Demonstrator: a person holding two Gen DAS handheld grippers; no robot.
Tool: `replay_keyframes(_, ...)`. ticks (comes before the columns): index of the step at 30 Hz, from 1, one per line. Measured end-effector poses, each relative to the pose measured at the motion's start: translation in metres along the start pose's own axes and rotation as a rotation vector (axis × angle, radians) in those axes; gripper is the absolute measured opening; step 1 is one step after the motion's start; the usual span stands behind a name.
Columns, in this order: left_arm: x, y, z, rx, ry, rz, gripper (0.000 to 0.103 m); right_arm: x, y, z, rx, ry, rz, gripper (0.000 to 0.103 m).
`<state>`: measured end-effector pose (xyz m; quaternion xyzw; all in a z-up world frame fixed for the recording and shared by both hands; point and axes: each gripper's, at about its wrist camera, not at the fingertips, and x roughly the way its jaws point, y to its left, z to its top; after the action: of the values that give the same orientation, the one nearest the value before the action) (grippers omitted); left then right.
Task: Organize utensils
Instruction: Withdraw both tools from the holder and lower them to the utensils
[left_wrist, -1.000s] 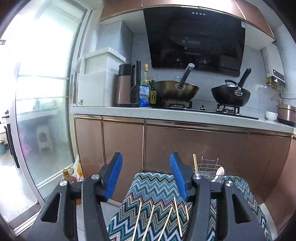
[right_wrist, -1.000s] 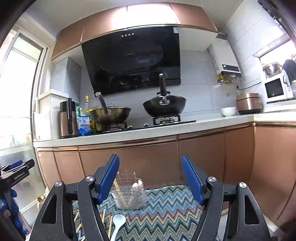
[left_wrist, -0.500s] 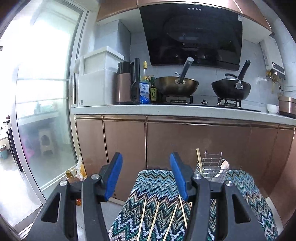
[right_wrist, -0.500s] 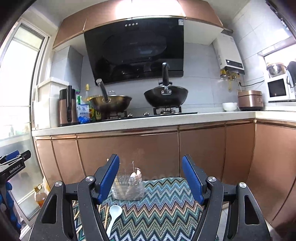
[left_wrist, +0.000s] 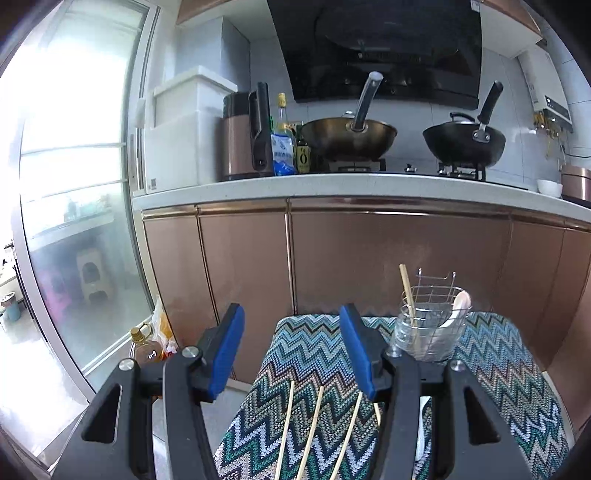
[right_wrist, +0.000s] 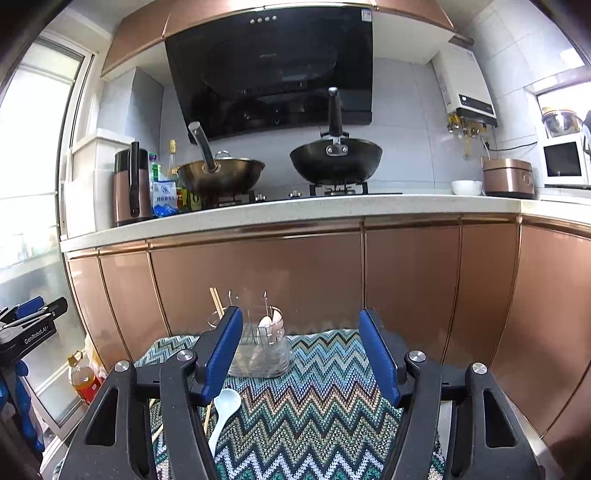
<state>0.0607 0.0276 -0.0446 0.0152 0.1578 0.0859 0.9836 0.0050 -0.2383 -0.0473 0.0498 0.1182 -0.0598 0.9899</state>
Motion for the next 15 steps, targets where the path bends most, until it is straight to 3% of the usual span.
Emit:
replay_keyframes(9,0.027,-0.002,-0.012,0.015,0.069,0.007,0.052,0.025,0.001,-0.014,-0.006,0.072,0.016,0.06)
replay_keyframes(15,0.057,0.007,-0.019,-0.012,0.188,-0.079,0.052,0.048,0.005,-0.025,-0.017,0.157,0.073,0.053)
